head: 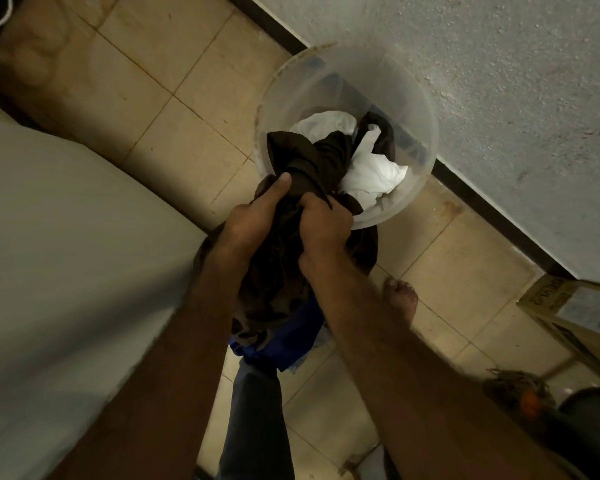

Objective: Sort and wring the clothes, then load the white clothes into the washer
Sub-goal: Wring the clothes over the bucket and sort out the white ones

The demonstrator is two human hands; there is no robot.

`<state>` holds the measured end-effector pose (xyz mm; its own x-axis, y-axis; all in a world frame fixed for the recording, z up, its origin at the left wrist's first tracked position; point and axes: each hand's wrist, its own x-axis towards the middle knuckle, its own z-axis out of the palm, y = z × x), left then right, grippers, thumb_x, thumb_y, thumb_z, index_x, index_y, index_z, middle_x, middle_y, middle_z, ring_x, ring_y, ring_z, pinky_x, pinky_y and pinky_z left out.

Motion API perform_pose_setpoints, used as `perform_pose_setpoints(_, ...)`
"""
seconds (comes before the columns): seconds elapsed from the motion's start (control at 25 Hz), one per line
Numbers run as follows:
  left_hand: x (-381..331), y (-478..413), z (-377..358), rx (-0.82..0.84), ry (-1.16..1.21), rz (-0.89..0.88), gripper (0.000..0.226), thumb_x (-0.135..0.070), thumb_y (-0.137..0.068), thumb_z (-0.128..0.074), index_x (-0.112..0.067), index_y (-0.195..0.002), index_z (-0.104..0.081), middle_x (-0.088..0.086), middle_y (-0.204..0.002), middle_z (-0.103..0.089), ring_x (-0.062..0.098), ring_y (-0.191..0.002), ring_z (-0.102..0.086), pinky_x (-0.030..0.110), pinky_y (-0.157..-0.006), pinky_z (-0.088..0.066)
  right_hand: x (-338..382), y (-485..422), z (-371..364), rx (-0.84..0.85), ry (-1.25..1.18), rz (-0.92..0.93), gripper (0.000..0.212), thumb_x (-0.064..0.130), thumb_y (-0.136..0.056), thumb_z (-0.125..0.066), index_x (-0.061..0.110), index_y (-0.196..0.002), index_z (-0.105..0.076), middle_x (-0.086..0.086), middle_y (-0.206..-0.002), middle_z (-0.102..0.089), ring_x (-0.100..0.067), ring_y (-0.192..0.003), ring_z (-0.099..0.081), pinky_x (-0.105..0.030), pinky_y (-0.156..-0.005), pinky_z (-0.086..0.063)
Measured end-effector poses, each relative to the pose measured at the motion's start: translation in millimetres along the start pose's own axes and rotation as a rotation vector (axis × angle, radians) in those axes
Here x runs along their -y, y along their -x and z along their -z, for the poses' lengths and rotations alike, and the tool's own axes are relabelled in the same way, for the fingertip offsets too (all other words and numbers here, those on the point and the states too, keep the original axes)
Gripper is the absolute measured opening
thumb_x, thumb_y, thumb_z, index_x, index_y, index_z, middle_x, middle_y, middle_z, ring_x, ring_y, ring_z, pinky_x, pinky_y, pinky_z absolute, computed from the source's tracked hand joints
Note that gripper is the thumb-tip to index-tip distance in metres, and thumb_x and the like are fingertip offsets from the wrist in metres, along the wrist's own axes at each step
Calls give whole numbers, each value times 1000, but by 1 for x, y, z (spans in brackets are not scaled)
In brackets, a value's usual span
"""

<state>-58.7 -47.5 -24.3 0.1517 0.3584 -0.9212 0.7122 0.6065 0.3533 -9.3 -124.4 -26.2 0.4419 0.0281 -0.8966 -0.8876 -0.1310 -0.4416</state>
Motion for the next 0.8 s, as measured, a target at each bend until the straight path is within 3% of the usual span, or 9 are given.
perform_pose_setpoints(0.2,3,-5,-4,69,8,-182,74,-42,-76,-82,-20,-140,-52,2,-124,-65,24,-105,-69,35,-84,-59,-16,10,6,27,-85,9,25,2,-87,-56,15,-71,-68,-7,-80,-71,-32,-81,-68,-42,-77,-57)
perform_pose_setpoints(0.32,7,-3,-4,85,-39,-265,14,-18,-88,-71,-14,-102,-74,8,-95,-76,26,-89,-73,26,-66,-58,-23,12,7,23,-104,17,15,8,-86,-59,7,-72,-65,-11,-79,-64,-31,-77,-60,-41,-70,-49)
perform_pose_setpoints(0.36,9,-2,-4,58,-88,-273,8,-18,-90,-69,-14,-93,-75,9,-89,-76,27,-85,-74,27,-66,-60,-23,13,8,35,-113,27,17,14,-89,-61,8,-74,-67,-8,-82,-69,-29,-79,-65,-40,-73,-52)
perform_pose_setpoints(0.44,10,-2,-5,12,-165,-273,14,-25,-90,-69,-13,-87,-77,12,-86,-77,30,-84,-74,36,-73,-63,-24,13,10,61,-125,75,24,29,-94,-65,24,-72,-74,4,-81,-77,-18,-83,-73,-35,-79,-59)
perform_pose_setpoints(0.52,8,-4,-6,-10,-227,-276,28,-35,-87,-70,-8,-87,-76,14,-84,-76,32,-81,-74,47,-77,-63,-25,15,12,64,-67,134,34,38,-95,-65,26,-65,-74,7,-72,-75,-8,-74,-72,-27,-76,-61)
perform_pose_setpoints(0.64,2,-4,-6,-37,-251,-286,34,-42,-88,-67,-10,-83,-75,12,-78,-75,29,-76,-73,44,-75,-63,-30,15,7,26,8,164,34,43,-92,-69,11,-101,-74,0,-98,-77,-10,-89,-74,-31,-85,-62)
perform_pose_setpoints(0.8,2,-1,-2,-83,-136,-261,26,-34,-83,-69,-12,-70,-72,8,-70,-73,26,-68,-70,33,-63,-57,-16,-1,10,-54,-120,76,56,31,-85,-77,17,-131,-47,-7,-123,-63,-21,-103,-68,-42,-88,-62)
